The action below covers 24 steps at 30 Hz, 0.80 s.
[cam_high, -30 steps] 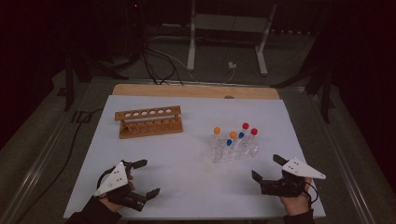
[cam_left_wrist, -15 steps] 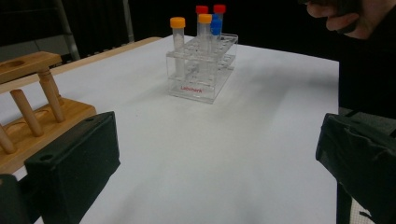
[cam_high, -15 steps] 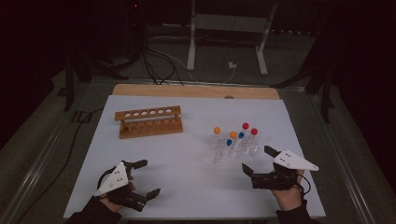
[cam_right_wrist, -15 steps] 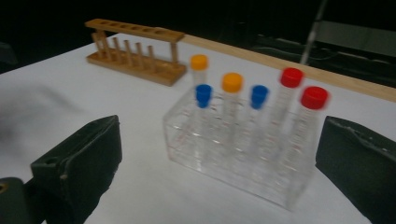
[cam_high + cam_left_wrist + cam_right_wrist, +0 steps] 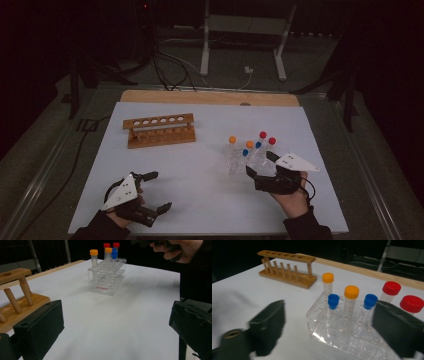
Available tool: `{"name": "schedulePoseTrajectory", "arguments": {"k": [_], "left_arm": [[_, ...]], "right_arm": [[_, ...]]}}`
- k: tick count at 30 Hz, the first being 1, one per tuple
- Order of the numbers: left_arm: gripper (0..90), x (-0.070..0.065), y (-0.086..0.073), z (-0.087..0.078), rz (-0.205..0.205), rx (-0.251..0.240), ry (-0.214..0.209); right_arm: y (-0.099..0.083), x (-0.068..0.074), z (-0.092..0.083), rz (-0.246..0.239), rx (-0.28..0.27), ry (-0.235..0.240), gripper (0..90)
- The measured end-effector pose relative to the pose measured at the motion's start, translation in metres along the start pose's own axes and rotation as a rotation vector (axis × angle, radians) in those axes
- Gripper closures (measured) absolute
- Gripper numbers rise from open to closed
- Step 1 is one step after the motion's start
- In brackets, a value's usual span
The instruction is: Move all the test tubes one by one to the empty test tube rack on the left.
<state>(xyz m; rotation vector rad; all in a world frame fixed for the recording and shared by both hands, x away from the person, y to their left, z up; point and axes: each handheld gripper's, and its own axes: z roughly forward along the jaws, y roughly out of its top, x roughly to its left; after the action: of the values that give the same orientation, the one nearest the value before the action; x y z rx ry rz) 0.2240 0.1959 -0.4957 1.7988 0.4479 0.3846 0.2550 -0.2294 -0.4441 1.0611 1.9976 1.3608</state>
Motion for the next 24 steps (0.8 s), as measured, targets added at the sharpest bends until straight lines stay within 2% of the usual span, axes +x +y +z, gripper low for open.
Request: {"name": "schedulePoseTrajectory", "arguments": {"k": [2,3,5,6,8,9,12,13,15,17,20,24], "left_arm": [[0.4,0.000,0.000,0.000,0.000,0.001,-0.001],[0.4,0.000,0.000,0.000,0.000,0.001,0.000],[0.4,0.000,0.000,0.000,0.001,0.002,0.000],[0.4,0.000,0.000,0.000,0.001,0.002,-0.001],[0.4,0.000,0.000,0.000,0.002,0.002,-0.002],[0.4,0.000,0.000,0.000,0.002,0.001,-0.002],[0.4,0.000,0.000,0.000,0.004,0.003,-0.001],[0.4,0.000,0.000,0.000,0.005,0.004,-0.001],[0.4,0.000,0.000,0.000,0.007,0.005,-0.001],[0.4,0.000,0.000,0.000,0.007,0.005,-0.002],[0.4,0.000,0.000,0.000,0.009,0.004,-0.001],[0.4,0.000,0.000,0.000,0.009,0.003,-0.001]], "right_arm": [[-0.001,-0.001,0.002,0.005,0.003,-0.010,16.7],[-0.002,-0.002,0.009,0.016,0.029,0.001,21.1],[-0.003,-0.003,0.012,0.018,0.041,-0.003,23.3],[-0.004,-0.003,0.018,0.014,0.070,0.004,29.1],[-0.005,-0.002,0.021,0.013,0.073,0.000,34.9],[-0.005,-0.002,0.021,0.013,0.073,0.000,34.9],[-0.005,-0.001,0.026,0.020,0.097,-0.004,44.1],[-0.005,0.000,0.030,0.016,0.116,-0.008,49.7],[-0.005,0.000,0.032,0.013,0.123,-0.017,51.3],[-0.005,0.000,0.036,0.014,0.143,-0.017,55.7],[-0.004,0.000,0.041,0.008,0.171,-0.044,63.2],[-0.004,-0.002,0.045,0.014,0.190,-0.049,66.4]]}}
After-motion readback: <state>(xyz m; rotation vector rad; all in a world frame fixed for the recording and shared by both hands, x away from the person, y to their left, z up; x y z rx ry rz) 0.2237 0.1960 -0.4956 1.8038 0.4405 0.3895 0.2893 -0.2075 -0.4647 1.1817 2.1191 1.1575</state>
